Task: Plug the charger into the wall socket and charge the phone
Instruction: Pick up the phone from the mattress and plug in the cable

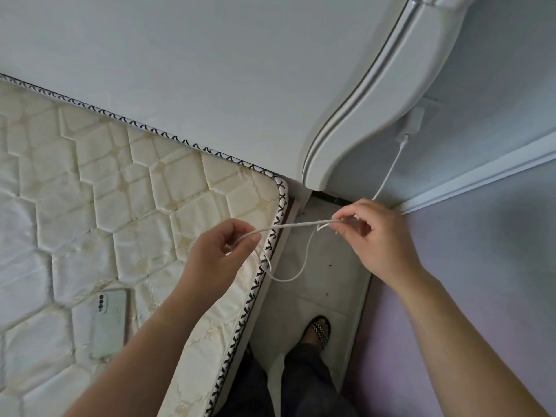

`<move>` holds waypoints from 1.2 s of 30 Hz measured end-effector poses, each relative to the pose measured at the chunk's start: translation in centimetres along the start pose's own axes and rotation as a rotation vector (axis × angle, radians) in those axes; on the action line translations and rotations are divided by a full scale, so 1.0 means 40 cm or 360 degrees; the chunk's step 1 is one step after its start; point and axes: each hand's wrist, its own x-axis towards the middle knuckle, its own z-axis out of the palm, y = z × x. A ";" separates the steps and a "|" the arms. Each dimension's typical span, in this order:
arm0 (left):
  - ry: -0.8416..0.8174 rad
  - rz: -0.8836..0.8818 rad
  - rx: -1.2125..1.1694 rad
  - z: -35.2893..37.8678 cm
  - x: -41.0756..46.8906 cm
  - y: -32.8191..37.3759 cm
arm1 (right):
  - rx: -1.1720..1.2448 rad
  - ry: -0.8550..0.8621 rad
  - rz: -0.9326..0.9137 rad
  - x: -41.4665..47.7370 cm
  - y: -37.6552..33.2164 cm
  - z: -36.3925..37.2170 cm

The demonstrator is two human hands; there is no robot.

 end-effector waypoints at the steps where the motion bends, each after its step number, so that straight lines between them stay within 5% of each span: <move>1: -0.0005 0.0003 0.0045 -0.019 -0.004 -0.007 | -0.0069 -0.0095 0.0097 -0.006 0.005 0.025; 6: 0.0045 -0.0147 0.0008 -0.105 -0.044 -0.055 | 0.0091 -0.0043 0.0283 0.011 -0.053 0.124; 14: -0.0068 -0.0111 -0.0156 -0.241 -0.088 -0.054 | 0.0393 -0.0374 -0.0199 0.073 -0.330 0.241; 21: 0.0156 -0.0092 -0.0266 -0.322 -0.119 -0.048 | 0.0912 -0.0256 0.0849 0.038 -0.352 0.323; 27: 0.0163 -0.0078 -0.0356 -0.386 -0.174 -0.109 | 0.1443 -0.0485 0.1238 0.142 -0.448 0.424; 30: 0.0241 -0.0199 -0.0386 -0.412 -0.202 -0.171 | 0.1489 -0.0449 0.1117 0.183 -0.506 0.467; 36: 0.0344 -0.0421 -0.0399 -0.441 -0.208 -0.282 | 0.0881 -0.0734 0.0627 0.134 -0.545 0.540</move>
